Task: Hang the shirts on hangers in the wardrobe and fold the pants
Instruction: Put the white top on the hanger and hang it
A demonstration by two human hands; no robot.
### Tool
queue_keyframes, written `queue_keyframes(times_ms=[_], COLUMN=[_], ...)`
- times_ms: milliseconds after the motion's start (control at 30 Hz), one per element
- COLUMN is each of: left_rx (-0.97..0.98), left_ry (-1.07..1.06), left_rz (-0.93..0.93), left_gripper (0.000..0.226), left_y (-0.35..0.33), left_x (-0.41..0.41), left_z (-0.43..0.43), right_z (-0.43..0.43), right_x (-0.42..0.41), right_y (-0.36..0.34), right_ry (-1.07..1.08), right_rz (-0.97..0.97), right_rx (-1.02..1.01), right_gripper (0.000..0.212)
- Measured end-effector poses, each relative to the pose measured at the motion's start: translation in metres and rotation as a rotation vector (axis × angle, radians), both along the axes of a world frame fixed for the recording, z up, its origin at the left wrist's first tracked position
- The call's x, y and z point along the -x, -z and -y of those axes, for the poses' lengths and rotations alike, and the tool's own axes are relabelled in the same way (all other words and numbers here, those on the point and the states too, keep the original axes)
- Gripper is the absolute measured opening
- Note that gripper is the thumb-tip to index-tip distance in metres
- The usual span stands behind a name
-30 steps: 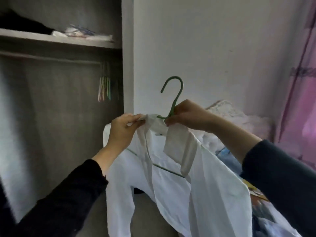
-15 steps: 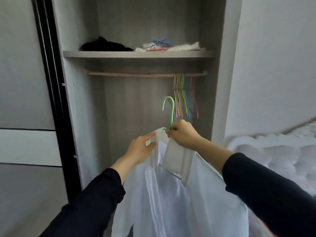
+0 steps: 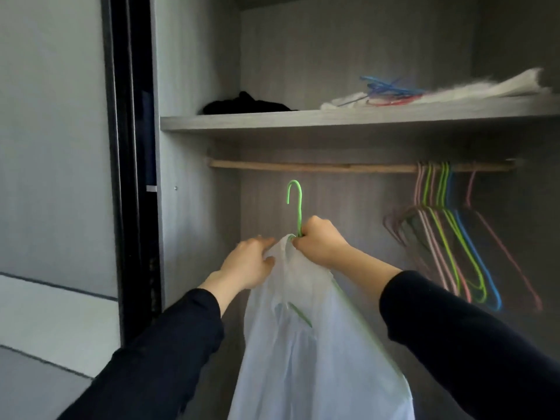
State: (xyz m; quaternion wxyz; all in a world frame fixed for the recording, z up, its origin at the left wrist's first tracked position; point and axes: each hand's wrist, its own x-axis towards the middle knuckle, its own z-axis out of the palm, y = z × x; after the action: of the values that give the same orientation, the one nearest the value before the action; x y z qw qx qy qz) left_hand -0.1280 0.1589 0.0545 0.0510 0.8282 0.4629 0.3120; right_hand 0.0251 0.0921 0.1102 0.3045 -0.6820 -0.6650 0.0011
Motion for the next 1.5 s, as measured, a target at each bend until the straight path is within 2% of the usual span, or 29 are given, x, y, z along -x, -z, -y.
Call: queue_keyframes(times_ms=[100,200,400,667,800,867,1000,1067,1200,1400,1500], left_rx=[-0.068,-0.135,-0.244,-0.324,-0.472,-0.455,-0.45,-0.45,-0.397,-0.358,-0.339], left_ry=[-0.064,-0.112,-0.141,-0.178,-0.194,-0.206,-0.224,-0.23,-0.196,-0.204,-0.193], left_rz=[-0.011,0.015,0.017,0.016,0.159,0.216,0.209,0.198,0.215,0.194,0.201], left_gripper=[0.053,0.051,0.05,0.05,0.039,0.041,0.045,0.045,0.039,0.04,0.041], left_y=[-0.022,-0.048,-0.102,-0.146,-0.146,-0.148,-0.153,-0.153,-0.157,-0.157,-0.156], left_x=[0.018,0.034,0.054,0.069,0.068,0.067,0.068,0.068,0.072,0.072,0.071], left_z=[-0.052,-0.104,-0.198,-0.281,-0.294,-0.297,-0.295,-0.293,-0.292,-0.292,-0.29], right_z=[-0.055,-0.108,-0.203,-0.298,-0.327,-0.336,-0.351,-0.357,-0.36,-0.351,-0.334], right_x=[0.012,0.023,0.045,0.077,0.09,0.094,0.109,0.116,0.124,0.116,0.094], right_y=[-0.015,-0.03,-0.062,-0.079,-0.072,-0.064,-0.054,-0.051,-0.04,-0.029,-0.028], right_ry=[-0.006,0.003,0.042,0.057,0.049,0.036,-0.021,-0.076,-0.229,-0.314,-0.263], right_rz=[0.014,0.026,-0.045,-0.121,-0.173,-0.185,-0.206,-0.275,-0.4,-0.519,-0.449], right_rx=[-0.028,-0.079,-0.141,-0.179,-0.148,-0.112,-0.11,-0.109,-0.1,-0.128,-0.213], right_gripper=[0.026,0.015,0.01,0.024,0.027,0.024,0.008,0.017,0.049,0.046,0.045])
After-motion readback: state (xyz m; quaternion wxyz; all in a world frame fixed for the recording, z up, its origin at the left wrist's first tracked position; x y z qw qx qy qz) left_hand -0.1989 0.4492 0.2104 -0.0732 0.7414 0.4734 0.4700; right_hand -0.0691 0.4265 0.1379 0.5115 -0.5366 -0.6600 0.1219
